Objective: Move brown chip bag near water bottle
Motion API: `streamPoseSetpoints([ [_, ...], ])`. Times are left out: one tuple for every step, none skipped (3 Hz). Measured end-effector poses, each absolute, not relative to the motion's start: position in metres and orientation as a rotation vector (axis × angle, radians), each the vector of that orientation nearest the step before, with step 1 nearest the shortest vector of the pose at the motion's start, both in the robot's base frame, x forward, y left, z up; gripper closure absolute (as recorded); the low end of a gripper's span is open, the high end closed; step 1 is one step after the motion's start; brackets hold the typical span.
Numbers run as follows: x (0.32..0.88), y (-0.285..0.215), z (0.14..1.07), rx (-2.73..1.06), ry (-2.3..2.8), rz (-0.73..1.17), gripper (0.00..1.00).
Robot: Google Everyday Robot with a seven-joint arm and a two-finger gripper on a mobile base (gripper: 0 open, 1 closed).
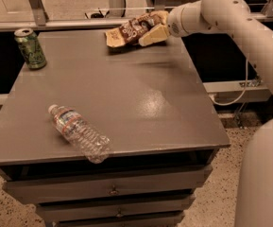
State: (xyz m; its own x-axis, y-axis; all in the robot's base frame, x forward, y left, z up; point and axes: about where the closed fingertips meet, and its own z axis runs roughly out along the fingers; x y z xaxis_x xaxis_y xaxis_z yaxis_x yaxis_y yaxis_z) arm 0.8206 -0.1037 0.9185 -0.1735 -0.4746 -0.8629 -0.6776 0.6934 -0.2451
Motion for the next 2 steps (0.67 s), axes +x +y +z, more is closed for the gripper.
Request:
streamPoseSetpoints([
  [0.854,-0.095,0.905,-0.876,1.829,0.217,0.0],
  [0.871,-0.083,0.896,-0.882,1.837,0.222,0.0],
])
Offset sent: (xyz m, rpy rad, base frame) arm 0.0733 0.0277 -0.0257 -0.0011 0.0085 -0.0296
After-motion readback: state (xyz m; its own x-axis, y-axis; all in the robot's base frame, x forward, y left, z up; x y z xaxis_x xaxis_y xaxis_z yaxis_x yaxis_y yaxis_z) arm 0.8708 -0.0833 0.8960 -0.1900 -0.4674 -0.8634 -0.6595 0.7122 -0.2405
